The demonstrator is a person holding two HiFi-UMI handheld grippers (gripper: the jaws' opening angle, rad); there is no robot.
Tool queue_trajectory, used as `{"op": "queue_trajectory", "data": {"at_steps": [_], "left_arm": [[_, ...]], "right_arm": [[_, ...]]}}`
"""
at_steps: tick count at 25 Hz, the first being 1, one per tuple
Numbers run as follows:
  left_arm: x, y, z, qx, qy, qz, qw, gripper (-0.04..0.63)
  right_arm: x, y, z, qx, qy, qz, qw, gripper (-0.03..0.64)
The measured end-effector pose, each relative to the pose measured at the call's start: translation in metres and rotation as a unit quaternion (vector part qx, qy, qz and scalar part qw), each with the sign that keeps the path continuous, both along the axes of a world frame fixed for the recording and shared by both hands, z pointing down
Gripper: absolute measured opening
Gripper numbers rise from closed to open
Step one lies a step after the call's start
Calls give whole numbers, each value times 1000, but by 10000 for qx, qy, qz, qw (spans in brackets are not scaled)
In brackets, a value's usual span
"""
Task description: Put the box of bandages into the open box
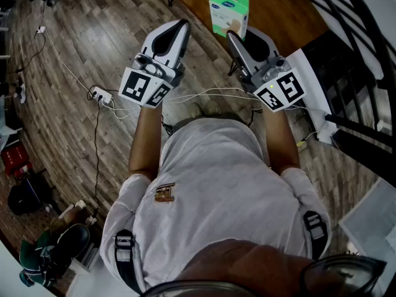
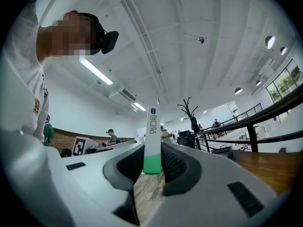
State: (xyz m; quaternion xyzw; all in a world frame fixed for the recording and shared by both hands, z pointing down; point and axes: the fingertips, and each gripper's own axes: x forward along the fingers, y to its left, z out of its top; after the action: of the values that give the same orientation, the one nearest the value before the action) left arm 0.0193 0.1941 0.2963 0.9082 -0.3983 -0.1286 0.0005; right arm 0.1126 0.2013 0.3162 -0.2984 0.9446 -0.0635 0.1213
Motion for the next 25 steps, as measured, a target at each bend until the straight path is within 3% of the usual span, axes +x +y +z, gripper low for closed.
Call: {"op": "queue_trajectory", "data": {"at_steps": [9, 25], "left_arm": [[1, -8, -1, -17, -41, -45, 10000, 15], [37, -35, 4, 167, -178, -345, 9991, 15]], "right_arm": [[-3, -6, 0, -29, -30, -65, 10000, 98], [39, -42, 2, 144, -81, -230, 9996, 98]]}}
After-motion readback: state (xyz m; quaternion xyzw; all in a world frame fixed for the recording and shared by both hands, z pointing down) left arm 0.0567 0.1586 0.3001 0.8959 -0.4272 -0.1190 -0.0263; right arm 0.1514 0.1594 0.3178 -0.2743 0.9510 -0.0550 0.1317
